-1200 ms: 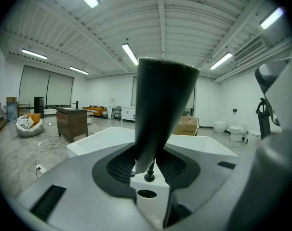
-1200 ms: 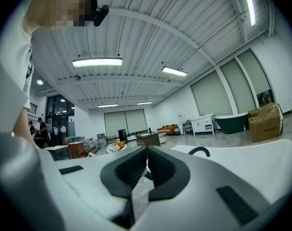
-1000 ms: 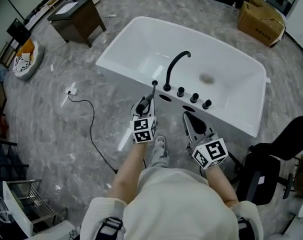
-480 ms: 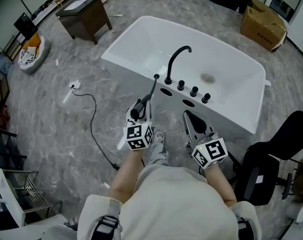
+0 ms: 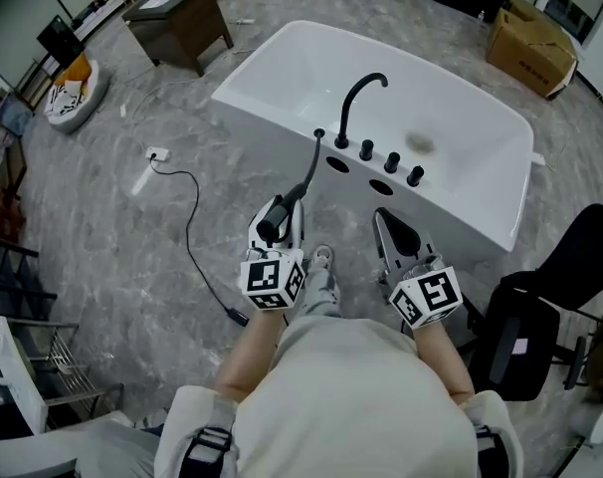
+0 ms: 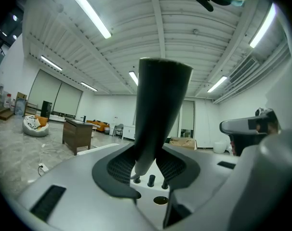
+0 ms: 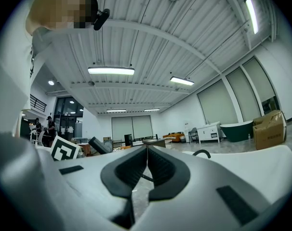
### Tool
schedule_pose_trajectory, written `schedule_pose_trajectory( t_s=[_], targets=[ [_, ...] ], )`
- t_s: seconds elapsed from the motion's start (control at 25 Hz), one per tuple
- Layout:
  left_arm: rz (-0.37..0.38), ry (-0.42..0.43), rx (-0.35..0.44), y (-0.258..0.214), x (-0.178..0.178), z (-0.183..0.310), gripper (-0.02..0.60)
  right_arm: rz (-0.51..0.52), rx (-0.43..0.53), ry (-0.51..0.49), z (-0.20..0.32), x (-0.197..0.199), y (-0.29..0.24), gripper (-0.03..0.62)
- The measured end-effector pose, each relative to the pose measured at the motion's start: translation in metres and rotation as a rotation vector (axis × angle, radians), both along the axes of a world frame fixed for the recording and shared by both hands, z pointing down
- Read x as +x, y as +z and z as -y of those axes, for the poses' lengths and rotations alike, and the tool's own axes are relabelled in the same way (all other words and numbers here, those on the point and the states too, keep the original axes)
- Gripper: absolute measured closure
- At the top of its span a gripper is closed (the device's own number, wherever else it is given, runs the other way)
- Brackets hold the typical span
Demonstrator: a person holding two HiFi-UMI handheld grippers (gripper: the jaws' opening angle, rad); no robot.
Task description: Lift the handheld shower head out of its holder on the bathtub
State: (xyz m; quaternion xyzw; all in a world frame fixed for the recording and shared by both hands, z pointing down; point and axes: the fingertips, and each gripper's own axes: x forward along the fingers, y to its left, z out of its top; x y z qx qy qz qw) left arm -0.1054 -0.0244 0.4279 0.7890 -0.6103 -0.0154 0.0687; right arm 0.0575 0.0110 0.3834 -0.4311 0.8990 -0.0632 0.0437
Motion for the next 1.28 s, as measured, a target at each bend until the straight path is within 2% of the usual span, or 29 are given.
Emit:
schedule_pose_trajectory(
  t_s=[0.48,0.84,1.12,1.28],
  targets=[
    [-0.050,0.015,0.049,-0.024,0.000,-0.049,0.439,0.005,-0.007,-0.001,-0.020,0.003,0.003,0.574],
    [-0.062,-0.006,0.037,-0.021,-0.012,-0.053,0.439,0.006,-0.023,-0.015,-0.017,-0.004,0.007,0.574],
    [-0.067,-0.008,0.037,-0.021,-0.015,-0.051,0.439,-0.010,-0.034,0.040,-0.011,0.001,0.012,0.574],
    [-0.076,-0.003,0.034,-0.020,-0.013,-0.048,0.439,-0.011,-0.037,0.039,-0.008,0.001,0.013,0.574]
  ],
)
